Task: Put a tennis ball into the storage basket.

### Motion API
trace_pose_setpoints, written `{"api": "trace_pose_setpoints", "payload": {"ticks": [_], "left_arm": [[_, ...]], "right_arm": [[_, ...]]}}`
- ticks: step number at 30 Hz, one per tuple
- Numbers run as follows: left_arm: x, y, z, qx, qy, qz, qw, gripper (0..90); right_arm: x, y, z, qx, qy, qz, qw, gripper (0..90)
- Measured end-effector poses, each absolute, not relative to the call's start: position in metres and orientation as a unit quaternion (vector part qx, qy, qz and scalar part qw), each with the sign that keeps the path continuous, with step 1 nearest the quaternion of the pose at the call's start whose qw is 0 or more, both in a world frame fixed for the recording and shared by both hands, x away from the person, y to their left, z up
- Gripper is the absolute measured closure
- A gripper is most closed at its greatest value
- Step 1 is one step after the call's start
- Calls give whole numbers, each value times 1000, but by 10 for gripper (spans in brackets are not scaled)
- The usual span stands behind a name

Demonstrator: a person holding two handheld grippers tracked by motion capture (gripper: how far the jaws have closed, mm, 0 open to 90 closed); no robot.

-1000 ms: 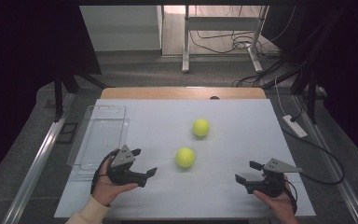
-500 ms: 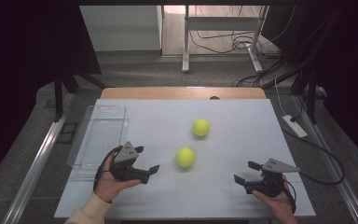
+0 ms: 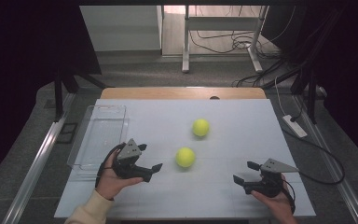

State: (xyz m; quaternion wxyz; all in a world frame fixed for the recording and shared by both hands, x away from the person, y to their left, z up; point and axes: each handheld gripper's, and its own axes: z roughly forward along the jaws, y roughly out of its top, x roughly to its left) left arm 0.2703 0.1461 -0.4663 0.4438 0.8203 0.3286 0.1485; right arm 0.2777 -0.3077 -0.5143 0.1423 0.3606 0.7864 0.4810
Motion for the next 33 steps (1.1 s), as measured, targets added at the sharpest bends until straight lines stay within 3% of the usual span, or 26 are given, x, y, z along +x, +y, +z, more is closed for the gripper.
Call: {"api": "trace_pose_setpoints", "payload": {"ticks": [33], "left_arm": [[287,121,-459,833,309,138,439,99]], "right_arm": [[279,-307,-516,360,788,479,141,135]]}}
